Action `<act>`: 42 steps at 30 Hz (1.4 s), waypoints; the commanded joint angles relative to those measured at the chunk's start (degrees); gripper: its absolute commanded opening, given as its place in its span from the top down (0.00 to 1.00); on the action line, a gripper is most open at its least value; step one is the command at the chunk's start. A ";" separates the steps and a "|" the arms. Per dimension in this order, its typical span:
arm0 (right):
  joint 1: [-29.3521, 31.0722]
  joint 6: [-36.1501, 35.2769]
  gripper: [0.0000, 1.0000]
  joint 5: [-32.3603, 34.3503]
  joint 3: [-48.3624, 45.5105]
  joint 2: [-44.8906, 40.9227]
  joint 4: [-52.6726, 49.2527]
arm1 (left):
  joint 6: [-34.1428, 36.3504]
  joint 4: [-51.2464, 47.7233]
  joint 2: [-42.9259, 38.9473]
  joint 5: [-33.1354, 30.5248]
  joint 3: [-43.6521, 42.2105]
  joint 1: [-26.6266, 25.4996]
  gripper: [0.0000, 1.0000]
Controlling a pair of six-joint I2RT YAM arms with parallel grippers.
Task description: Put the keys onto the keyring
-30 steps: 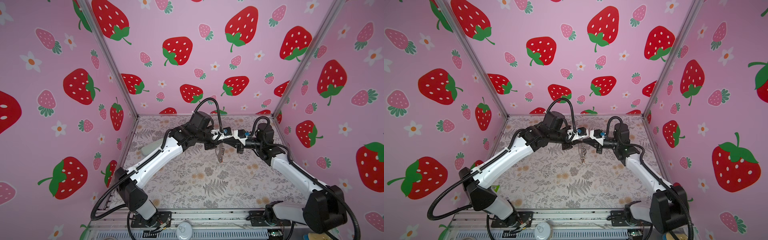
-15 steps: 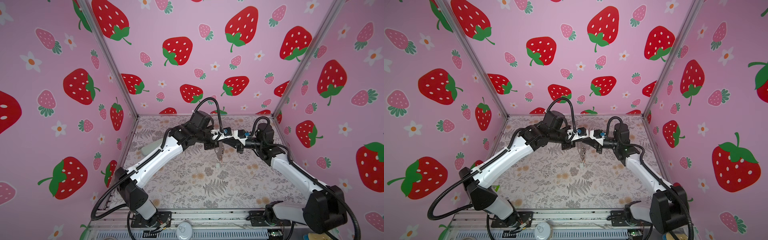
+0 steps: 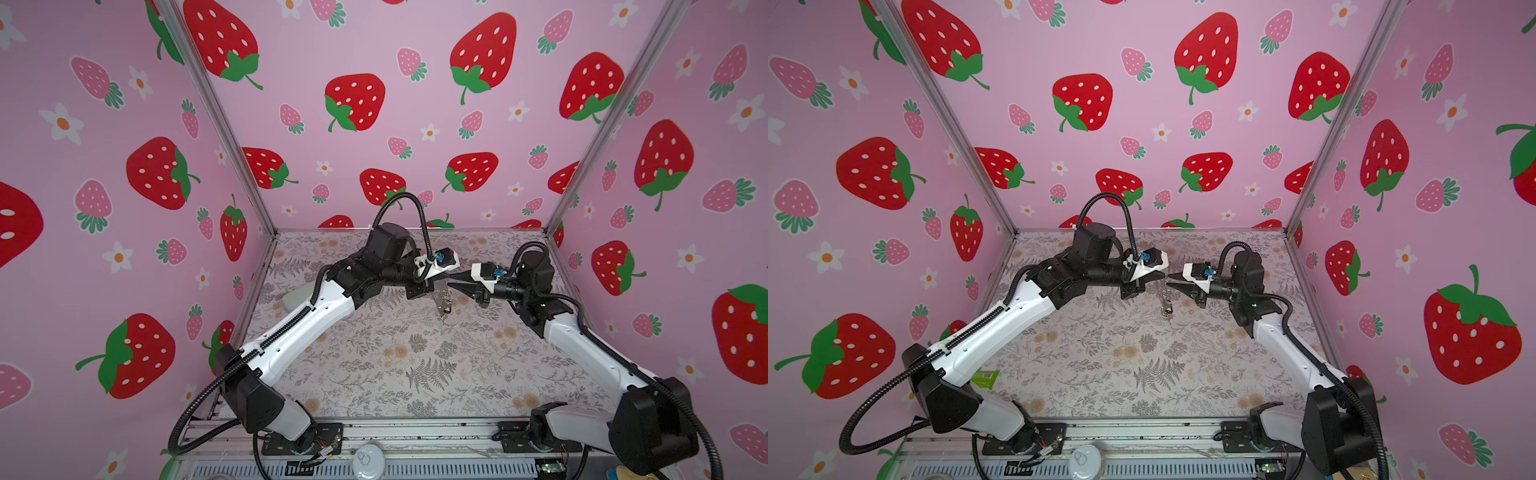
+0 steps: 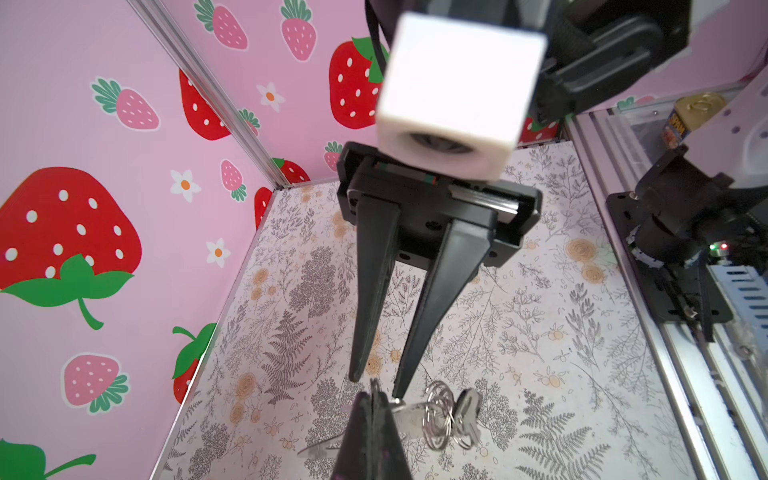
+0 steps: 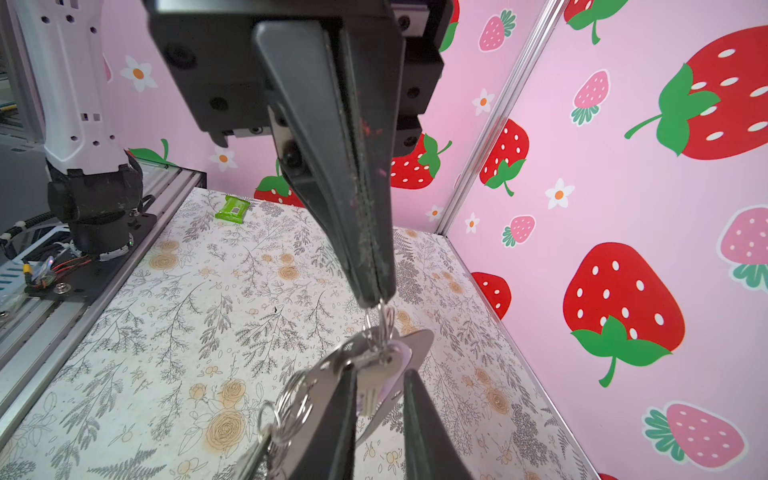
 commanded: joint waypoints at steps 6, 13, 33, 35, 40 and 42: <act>-0.22 1.66 0.78 -1.27 -0.41 -2.11 5.28 | -4.21 9.30 -1.74 4.95 -2.48 0.50 1.00; -0.22 2.31 0.71 1.46 -1.16 -2.59 6.91 | -5.75 12.73 -2.89 6.59 -4.54 0.79 1.00; -0.05 2.06 0.86 0.90 -1.95 -2.89 7.17 | -12.75 26.73 -5.50 6.68 -10.62 1.94 1.00; -0.05 1.94 0.90 0.97 -1.71 -2.89 7.31 | -14.02 28.85 -5.52 6.64 -11.38 1.94 1.00; 0.04 1.72 0.94 1.92 -1.30 -2.67 7.79 | -17.57 34.98 -5.53 5.86 -13.76 1.95 1.00; 0.29 1.25 0.94 2.78 -1.25 -2.52 7.75 | -19.74 38.86 -5.44 5.16 -15.15 1.95 1.00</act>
